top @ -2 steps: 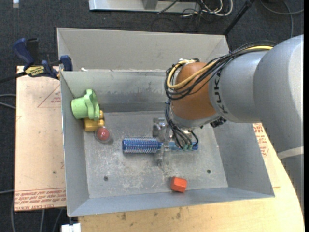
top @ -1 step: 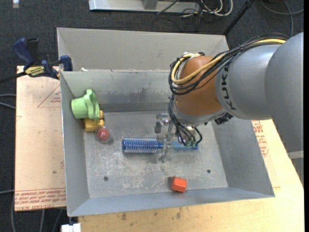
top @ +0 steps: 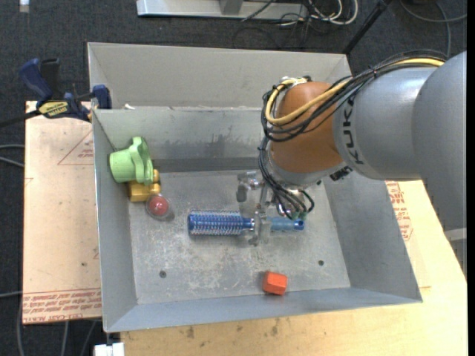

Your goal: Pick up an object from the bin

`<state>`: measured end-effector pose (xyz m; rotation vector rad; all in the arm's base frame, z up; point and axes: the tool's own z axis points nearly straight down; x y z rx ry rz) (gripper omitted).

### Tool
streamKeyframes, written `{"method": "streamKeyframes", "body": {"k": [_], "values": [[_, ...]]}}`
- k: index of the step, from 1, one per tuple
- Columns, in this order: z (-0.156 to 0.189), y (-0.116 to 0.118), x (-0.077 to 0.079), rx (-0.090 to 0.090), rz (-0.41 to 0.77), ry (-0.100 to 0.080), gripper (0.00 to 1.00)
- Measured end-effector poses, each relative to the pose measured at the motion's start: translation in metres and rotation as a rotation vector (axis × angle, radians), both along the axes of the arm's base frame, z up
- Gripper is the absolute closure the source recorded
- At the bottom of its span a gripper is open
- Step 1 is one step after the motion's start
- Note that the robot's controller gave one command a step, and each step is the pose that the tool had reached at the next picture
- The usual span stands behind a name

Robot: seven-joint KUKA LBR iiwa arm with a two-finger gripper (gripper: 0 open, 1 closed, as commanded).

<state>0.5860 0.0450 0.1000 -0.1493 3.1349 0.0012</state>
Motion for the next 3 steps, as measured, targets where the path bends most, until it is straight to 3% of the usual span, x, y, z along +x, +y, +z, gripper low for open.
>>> {"method": "streamKeyframes", "body": {"k": [1, 2, 3], "values": [[-0.0306, 0.0025, 0.0127, 0.000, 0.185, 0.001, 0.00], [-0.0303, 0.0031, 0.0132, 0.002, 0.182, 0.000, 0.00], [-0.0300, 0.0031, 0.0134, 0.003, 0.182, -0.001, 1.00]]}}
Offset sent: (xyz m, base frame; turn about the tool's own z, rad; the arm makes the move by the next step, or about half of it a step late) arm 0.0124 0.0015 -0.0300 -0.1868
